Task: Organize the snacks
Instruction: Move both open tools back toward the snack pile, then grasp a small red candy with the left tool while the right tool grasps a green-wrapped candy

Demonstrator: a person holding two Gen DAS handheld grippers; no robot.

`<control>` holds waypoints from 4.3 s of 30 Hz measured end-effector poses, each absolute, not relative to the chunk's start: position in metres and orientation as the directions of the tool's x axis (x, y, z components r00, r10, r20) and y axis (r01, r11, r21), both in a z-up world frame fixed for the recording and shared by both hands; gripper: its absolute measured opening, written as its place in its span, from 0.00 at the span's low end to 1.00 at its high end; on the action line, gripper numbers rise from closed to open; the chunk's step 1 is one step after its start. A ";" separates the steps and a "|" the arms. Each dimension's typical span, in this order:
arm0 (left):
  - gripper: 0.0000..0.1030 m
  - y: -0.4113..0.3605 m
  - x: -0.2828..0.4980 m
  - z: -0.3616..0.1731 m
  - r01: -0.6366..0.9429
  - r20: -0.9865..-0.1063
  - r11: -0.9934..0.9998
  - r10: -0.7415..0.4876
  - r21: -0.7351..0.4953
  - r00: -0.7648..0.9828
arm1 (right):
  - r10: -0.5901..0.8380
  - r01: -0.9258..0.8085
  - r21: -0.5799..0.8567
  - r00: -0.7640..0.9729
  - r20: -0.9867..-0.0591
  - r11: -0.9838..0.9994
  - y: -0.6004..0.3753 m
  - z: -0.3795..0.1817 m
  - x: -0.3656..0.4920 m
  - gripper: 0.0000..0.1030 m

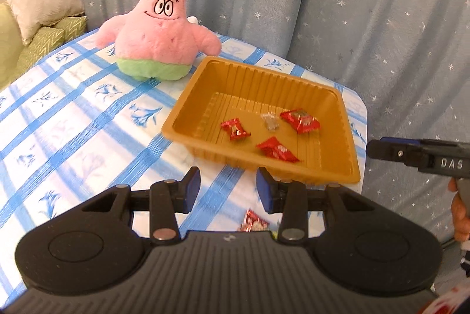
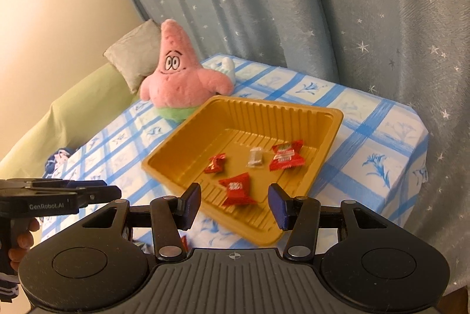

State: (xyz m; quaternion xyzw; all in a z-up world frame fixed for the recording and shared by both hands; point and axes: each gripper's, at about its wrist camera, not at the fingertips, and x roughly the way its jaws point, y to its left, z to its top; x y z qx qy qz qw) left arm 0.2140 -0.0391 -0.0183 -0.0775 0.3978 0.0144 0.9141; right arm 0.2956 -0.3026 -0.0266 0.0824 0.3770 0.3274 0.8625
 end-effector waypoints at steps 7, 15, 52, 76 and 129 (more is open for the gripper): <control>0.39 -0.042 0.179 -0.022 -0.103 -0.731 0.988 -0.012 -0.112 0.682 | 0.628 -0.521 0.376 0.482 -0.610 0.766 -0.302 -0.026 0.269 0.50; 0.39 -0.045 0.148 -0.031 -0.111 -0.747 0.989 0.003 -0.095 0.665 | 0.629 -0.542 0.370 0.439 -0.641 0.755 -0.298 -0.034 0.240 0.50; 0.39 -0.080 0.125 -0.098 0.048 -0.804 0.994 0.051 0.099 0.593 | 0.594 -0.553 0.368 0.307 -0.744 0.747 -0.277 -0.090 0.216 0.50; 0.35 -0.082 0.138 -0.119 0.120 -0.854 0.991 -0.017 0.053 0.521 | 0.577 -0.503 0.388 0.297 -0.761 0.772 -0.283 -0.100 0.229 0.50; 0.15 -0.019 0.111 -0.088 -0.214 -0.824 0.977 0.124 0.003 0.553 | 0.589 -0.875 -0.028 0.350 -0.729 0.484 -0.198 -0.137 0.249 0.21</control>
